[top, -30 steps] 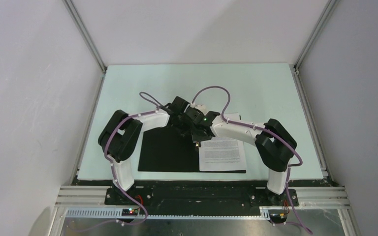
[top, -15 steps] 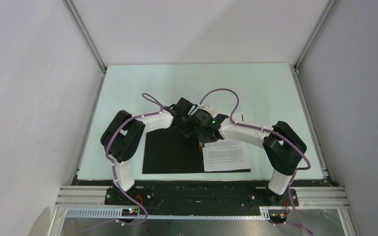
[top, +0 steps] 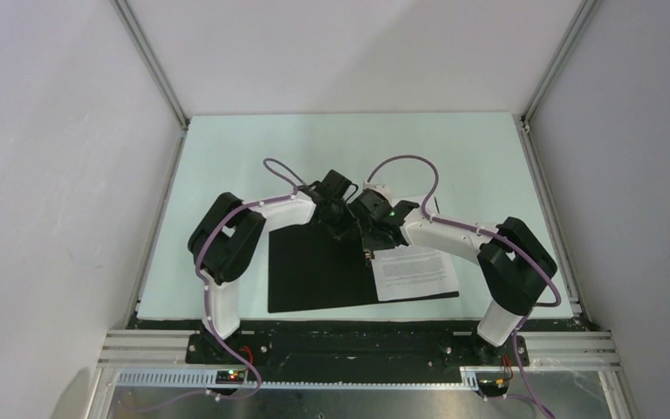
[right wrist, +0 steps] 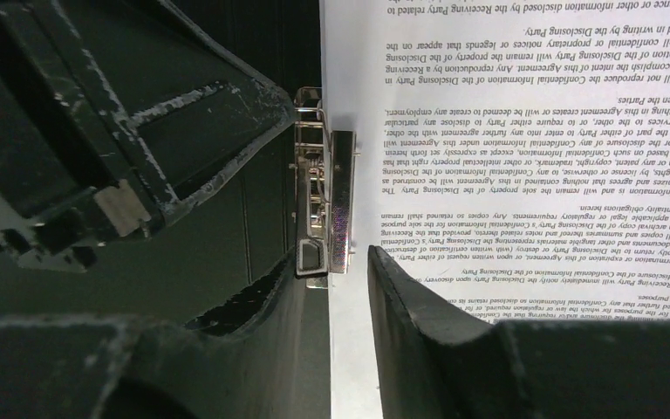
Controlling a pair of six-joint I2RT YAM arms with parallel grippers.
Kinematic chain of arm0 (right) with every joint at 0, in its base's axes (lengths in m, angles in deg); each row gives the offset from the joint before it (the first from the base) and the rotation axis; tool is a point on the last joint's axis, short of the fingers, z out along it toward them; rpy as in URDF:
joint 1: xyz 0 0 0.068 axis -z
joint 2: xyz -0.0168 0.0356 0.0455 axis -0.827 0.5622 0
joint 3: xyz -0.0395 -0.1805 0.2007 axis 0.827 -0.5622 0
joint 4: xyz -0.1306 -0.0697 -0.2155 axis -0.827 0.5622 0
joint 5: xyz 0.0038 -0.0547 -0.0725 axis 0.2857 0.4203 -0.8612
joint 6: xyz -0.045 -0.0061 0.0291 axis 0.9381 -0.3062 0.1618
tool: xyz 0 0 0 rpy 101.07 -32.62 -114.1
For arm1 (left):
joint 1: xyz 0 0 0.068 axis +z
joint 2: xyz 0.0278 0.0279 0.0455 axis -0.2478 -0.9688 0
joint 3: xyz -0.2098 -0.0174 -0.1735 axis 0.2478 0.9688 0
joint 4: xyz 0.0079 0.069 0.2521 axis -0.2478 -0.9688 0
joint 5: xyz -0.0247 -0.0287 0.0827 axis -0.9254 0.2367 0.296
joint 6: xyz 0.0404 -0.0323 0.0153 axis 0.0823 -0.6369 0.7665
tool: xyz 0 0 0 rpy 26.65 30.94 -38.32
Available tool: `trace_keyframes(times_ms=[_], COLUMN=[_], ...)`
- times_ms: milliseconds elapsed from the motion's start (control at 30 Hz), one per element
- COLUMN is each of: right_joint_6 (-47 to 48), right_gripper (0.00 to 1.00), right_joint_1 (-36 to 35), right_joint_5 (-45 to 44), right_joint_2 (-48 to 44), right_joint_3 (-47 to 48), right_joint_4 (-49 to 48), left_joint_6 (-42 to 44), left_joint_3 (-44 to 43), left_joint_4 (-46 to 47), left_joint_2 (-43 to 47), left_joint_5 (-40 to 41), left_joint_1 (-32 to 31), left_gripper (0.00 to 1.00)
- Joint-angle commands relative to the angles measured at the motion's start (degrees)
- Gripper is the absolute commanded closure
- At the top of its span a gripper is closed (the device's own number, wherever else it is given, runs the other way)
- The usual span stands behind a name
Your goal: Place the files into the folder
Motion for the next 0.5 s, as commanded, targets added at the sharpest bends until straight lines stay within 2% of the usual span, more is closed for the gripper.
trace_keyframes(times_ms=[0, 167, 467], right_joint_6=[1.1, 0.5, -5.0], right_gripper=[0.63, 0.58, 0.58], right_joint_1=[-0.5, -1.4, 0.5], right_joint_5=[1.2, 3.7, 4.8], right_joint_2=[-3.9, -4.9, -6.8], right_joint_3=[0.1, 1.2, 3.7], right_joint_4=[-1.3, -2.8, 0.3], left_joint_6=[9.0, 15.5, 17.9], left_joint_3=[-1.7, -4.6, -6.1], left_joint_4=[-1.8, -1.9, -1.9], left_joint_2=[-0.3, -0.9, -1.4], left_joint_5=[0.1, -1.9, -2.9], left_joint_1=[-0.3, -0.2, -0.1], left_gripper=[0.68, 0.64, 0.64])
